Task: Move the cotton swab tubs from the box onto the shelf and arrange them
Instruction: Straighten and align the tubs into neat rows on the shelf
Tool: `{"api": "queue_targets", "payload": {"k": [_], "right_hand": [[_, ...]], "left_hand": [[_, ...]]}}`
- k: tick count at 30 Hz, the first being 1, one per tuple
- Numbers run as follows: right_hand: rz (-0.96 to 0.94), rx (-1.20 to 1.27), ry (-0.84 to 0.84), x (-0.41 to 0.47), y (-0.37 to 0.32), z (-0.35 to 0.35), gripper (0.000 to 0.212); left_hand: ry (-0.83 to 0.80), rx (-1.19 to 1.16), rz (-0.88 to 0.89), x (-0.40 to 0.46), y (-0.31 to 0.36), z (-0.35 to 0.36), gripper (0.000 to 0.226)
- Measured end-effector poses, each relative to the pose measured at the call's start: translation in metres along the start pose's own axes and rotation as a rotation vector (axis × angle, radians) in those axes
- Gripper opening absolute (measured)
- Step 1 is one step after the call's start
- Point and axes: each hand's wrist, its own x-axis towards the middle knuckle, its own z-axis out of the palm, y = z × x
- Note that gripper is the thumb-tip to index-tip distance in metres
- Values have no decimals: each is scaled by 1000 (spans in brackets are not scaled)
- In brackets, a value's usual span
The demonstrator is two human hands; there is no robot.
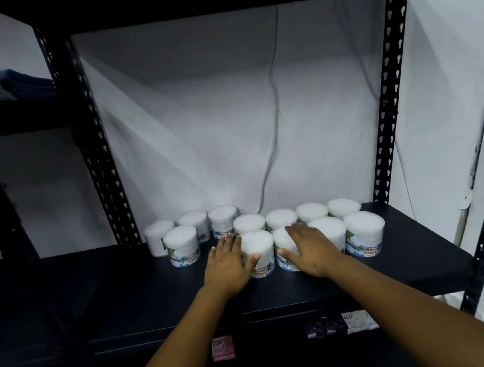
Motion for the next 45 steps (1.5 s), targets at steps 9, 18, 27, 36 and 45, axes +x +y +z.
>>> {"api": "queue_targets", "payload": {"k": [9,18,27,36,45], "right_hand": [[-44,29,27,-10,-38,-20,66],[-142,60,-27,47,-86,-19,67],[-177,95,-94,162,-100,14,81],[-145,67,-189,235,-83,58,83],[-142,19,-221,258,-79,68,83]], "left_hand": [[-4,28,-60,-31,-14,-36,75],[36,48,-125,-25,-69,-58,73],[53,61,-137,46,-117,-51,72],[-22,73,-191,95,-147,-34,85],[-64,118,-220,108,-165,-22,88]]}}
